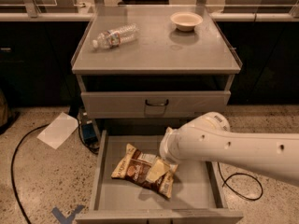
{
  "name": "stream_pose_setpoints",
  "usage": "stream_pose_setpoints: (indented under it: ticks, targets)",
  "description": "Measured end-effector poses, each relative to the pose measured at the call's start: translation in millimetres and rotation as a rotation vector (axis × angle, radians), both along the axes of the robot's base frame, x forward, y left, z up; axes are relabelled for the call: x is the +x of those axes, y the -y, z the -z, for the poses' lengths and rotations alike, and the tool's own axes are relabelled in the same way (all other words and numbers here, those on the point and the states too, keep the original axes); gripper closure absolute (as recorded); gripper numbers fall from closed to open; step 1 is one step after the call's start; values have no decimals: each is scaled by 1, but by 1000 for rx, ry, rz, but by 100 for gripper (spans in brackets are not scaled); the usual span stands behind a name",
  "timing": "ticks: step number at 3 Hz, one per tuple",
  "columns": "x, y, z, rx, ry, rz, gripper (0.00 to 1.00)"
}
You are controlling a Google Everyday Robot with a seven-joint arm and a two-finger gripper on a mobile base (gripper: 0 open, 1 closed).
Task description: Pick brown chip bag from middle drawer and place on counter
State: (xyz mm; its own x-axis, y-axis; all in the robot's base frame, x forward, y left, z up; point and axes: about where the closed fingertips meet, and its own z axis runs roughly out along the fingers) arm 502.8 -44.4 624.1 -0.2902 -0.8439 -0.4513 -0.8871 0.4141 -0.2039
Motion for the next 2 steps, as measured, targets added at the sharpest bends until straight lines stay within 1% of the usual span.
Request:
stream_pose_setpoints:
  ticks: [1, 2]
  targets:
    - [10, -29, 56, 75, -69, 26, 0]
    - [10, -29, 56, 75, -69, 26, 0]
